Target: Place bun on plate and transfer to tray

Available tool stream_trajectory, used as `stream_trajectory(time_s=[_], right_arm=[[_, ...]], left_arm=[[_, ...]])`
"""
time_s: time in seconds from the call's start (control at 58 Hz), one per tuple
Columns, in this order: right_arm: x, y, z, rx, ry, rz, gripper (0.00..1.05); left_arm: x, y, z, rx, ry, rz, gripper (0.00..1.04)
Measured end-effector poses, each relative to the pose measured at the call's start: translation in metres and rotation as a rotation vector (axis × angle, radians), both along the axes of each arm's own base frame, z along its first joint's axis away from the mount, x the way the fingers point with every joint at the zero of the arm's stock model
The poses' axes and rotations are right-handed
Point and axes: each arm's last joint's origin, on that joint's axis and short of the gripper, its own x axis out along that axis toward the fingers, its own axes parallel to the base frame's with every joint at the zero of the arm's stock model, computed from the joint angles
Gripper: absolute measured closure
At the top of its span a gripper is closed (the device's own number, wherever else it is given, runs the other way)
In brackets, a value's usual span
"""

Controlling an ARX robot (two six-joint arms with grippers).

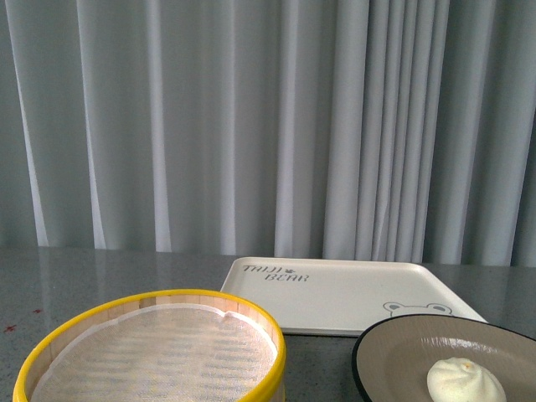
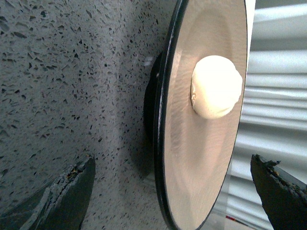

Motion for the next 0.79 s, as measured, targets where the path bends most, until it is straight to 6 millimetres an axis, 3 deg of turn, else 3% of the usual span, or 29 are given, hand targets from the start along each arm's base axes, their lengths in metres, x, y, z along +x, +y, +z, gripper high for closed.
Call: stream_trajectory(time_s=[0.603,0.793], right_arm=[[0.028,0.016,-0.007,-0.136,-0.029,0.145,0.09],[0.029,0.017,-0.012,-0.139,-0.019,0.153,0.38]], left_arm=[[0.0,0.0,0.0,0.0,0.0,0.0,0.07],[0.0,0.0,0.0,0.0,0.0,0.0,0.07]])
